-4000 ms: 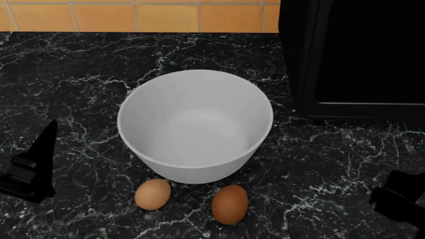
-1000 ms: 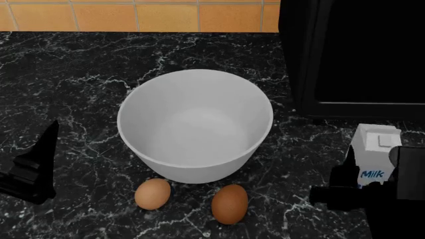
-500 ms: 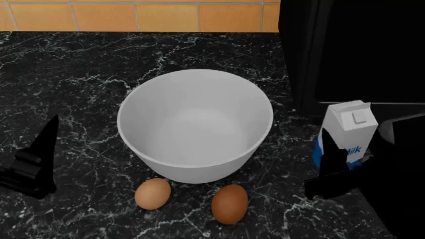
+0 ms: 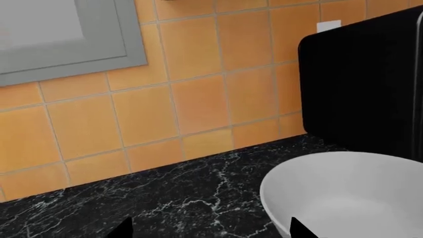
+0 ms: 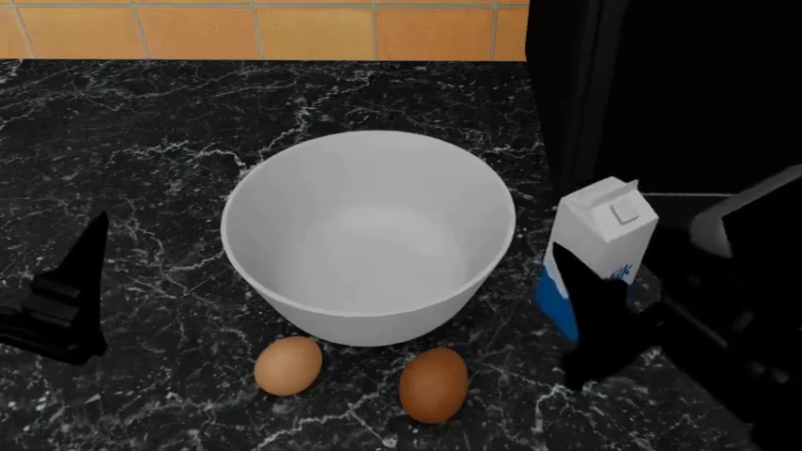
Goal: Place the eggs and milk next to the bowl.
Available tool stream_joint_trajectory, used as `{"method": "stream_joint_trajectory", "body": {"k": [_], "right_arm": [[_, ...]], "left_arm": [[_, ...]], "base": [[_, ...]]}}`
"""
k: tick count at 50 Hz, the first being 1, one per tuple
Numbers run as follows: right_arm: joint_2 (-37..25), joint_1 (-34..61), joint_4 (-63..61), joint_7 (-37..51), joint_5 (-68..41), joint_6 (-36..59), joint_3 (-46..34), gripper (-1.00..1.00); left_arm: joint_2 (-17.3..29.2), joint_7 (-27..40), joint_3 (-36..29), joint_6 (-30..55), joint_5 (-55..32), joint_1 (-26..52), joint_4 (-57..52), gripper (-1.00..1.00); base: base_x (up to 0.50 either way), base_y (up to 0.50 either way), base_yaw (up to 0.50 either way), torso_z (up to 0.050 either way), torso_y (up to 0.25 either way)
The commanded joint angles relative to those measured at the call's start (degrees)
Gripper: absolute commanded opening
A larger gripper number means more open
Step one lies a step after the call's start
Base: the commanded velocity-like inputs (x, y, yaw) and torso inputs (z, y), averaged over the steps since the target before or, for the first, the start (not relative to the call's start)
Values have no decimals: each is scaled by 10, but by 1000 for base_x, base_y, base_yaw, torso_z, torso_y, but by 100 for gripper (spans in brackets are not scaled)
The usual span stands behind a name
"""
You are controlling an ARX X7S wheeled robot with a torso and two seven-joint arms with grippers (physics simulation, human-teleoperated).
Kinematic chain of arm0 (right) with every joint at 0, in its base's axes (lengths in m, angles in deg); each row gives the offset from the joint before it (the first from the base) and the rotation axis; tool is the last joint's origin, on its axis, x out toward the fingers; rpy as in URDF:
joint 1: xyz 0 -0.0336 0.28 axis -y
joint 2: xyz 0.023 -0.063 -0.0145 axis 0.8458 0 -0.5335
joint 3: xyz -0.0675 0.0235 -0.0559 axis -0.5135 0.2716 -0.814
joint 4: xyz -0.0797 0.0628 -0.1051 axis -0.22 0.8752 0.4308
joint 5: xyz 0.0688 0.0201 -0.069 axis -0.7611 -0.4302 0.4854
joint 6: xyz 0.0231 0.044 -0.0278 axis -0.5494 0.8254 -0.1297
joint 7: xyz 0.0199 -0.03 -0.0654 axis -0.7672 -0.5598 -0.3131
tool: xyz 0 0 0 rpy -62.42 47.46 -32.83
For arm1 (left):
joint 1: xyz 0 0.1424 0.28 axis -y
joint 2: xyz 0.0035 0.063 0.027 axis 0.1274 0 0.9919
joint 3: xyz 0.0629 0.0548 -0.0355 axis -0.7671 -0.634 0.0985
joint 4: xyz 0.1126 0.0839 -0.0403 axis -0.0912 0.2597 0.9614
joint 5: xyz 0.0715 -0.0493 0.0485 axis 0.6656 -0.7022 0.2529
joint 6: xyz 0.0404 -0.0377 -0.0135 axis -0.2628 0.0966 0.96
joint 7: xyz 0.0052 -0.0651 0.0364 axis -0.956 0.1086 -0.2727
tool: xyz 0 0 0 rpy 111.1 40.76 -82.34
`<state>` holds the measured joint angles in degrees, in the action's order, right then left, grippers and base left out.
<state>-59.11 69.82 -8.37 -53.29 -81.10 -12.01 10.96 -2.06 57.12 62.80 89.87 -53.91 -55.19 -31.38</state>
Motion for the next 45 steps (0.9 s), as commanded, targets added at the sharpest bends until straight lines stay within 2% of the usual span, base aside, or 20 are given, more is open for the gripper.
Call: {"method": "stream_joint_trajectory", "body": {"k": [1,45], "right_arm": [[0,19,3,-49,9,-22,-3,-100],[35,19,57,-73,24,-50,-27,-100]], "left_arm": [[0,1,-2,-2,2,-1,2,100],[4,1,-6,-7,4,-3,7,100]], "base": [[0,0,0,0,0],[0,0,0,0,1]]}}
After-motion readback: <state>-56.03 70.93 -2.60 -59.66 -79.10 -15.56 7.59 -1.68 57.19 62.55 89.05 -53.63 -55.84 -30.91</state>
